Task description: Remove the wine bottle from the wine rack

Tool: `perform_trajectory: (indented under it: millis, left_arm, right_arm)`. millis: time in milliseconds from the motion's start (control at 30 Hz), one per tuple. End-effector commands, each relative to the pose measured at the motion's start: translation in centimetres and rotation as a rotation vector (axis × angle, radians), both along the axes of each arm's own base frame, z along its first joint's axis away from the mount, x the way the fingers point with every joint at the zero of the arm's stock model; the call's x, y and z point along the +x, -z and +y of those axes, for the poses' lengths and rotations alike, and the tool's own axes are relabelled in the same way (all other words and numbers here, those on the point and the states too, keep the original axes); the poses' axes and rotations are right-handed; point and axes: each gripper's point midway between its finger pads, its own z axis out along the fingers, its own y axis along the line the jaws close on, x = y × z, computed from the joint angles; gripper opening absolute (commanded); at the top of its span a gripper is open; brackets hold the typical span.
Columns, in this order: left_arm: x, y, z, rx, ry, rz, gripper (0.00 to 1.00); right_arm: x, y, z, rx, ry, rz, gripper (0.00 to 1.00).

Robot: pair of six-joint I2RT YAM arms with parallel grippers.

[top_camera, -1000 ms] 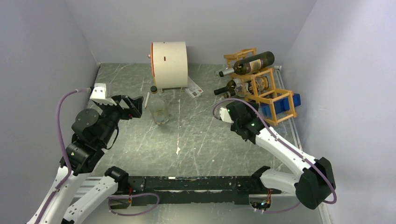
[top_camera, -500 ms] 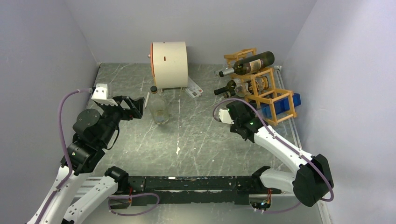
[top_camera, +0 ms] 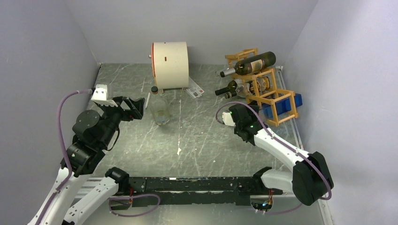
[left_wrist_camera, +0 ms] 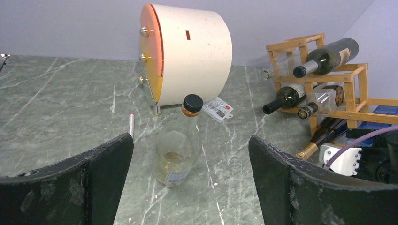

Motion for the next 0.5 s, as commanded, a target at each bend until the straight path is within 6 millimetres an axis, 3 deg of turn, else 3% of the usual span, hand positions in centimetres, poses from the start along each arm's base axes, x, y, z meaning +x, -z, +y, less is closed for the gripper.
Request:
perform_trajectory:
  millis: [0,200,467]
  left_arm:
    - [-0.2,-1.0,0.1,-0.012,0.004,-0.035,0.96]
    - [-0.4,-1.2,0.3,-0.01,-0.002,-0.041,0.96]
    - [-0.3,-1.0,0.1,-0.012,0.008,-0.039,0.96]
  right_arm:
    - [1.4,-0.8,-0.3,-0.054,-0.018,-0.054,0.99]
    - [1.6,-0.9,-0.4,-0.078,-0.028,-0.065,0.9]
    - [0.1,-0.1,0.3,-0.077,-0.082,-0.029,0.71]
